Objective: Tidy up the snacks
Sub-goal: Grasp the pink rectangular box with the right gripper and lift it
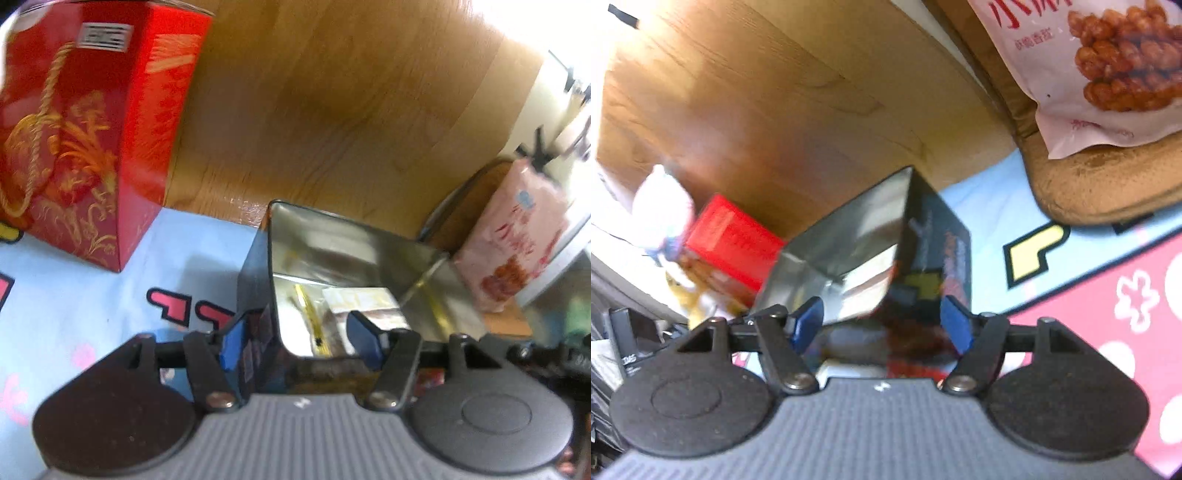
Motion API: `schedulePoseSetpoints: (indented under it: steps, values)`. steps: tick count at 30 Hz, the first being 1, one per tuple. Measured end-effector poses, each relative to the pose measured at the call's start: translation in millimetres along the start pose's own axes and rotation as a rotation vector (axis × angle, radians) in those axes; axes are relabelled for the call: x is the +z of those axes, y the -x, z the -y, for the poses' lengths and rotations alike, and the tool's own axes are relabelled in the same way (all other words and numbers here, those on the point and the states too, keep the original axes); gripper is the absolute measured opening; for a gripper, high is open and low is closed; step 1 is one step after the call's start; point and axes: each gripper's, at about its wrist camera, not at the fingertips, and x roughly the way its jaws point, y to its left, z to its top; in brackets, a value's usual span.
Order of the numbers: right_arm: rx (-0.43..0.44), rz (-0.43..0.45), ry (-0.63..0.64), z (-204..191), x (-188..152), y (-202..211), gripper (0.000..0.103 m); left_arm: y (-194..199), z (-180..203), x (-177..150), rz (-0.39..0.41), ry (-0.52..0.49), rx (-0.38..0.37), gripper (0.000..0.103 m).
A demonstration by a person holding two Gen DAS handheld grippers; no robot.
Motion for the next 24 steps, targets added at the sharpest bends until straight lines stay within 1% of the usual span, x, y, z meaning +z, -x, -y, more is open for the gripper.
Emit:
schedulePoseSetpoints:
  steps: [1, 2, 3, 4, 6, 8, 10, 12, 14, 16, 19, 22, 24]
  values:
    - [-0.003, 0.015, 0.011, 3, 0, 8, 0.072, 9, -2, -2, 0.013, 0.001, -0.010, 0.065]
    - [-0.021, 0.050, 0.029, 0, -6, 19, 0.072, 23, -4, -8, 0.033, -0.007, -0.014, 0.068]
    - [-0.020, 0.073, 0.049, 6, -3, 30, 0.072, 35, -6, -12, 0.047, -0.019, -0.014, 0.069]
    - [-0.004, 0.078, 0.073, 4, -12, 36, 0.072, 45, -7, -16, 0.054, -0.028, -0.014, 0.071]
    - [0.019, 0.041, 0.119, -1, -30, 42, 0.072, 62, -10, -35, 0.045, -0.038, -0.025, 0.071]
    - [0.019, 0.001, 0.199, -11, -52, 46, 0.072, 77, -15, -56, 0.023, -0.041, -0.049, 0.071]
    - [0.004, -0.027, 0.312, -22, -74, 46, 0.071, 85, -17, -77, 0.004, -0.047, -0.060, 0.072]
    - [-0.014, -0.048, 0.387, -34, -92, 41, 0.068, 90, -22, -100, -0.024, -0.032, -0.056, 0.073]
    - [0.024, -0.074, 0.443, -44, -107, 36, 0.067, 99, -29, -120, -0.039, -0.008, -0.058, 0.073]
    - [0.037, -0.086, 0.515, -56, -122, 29, 0.067, 106, -35, -136, -0.027, 0.022, -0.050, 0.073]
    - [-0.003, -0.081, 0.619, -70, -138, 18, 0.067, 113, -42, -149, -0.001, 0.071, -0.061, 0.071]
    - [-0.027, -0.106, 0.648, -73, -148, 11, 0.066, 113, -39, -151, 0.013, 0.076, -0.057, 0.071]
    - [-0.046, -0.117, 0.660, -70, -154, 7, 0.062, 109, -33, -152, 0.012, 0.071, -0.068, 0.064]
